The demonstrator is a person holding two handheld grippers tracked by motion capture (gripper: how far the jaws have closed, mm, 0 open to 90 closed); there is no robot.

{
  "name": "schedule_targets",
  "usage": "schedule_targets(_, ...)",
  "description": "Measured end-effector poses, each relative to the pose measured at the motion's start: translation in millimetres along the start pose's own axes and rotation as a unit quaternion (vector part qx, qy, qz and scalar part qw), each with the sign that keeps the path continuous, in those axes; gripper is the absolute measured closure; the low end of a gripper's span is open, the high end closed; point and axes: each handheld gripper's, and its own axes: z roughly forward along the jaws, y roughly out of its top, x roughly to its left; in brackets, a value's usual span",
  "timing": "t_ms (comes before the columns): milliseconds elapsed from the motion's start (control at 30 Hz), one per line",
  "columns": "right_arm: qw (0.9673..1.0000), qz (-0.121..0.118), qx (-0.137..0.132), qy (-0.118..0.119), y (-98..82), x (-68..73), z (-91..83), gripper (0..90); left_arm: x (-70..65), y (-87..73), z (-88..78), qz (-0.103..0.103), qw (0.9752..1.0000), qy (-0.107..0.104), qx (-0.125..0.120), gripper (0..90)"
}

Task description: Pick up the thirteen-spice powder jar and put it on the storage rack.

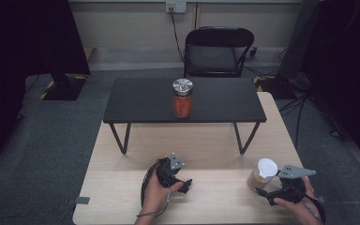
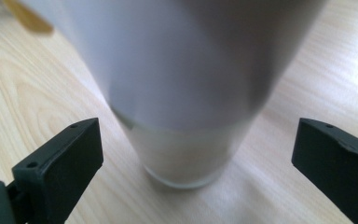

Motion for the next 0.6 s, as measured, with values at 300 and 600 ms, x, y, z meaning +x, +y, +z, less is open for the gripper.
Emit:
schedule_targets(300, 0.9997, 0.003, -0.025, 0.006, 2.6, -1.3, 1.5, 7.6, 0.0, 0.0, 0.0, 0.0, 1.0, 0.0, 0.0, 0.0)
schedule_targets(600, 0.9975, 0.021, -0.064, 0.022, -8.6, -7.3, 5.1, 20.6, 0.0, 0.0, 0.0, 0.0, 1.0, 0.0, 0.0, 0.0)
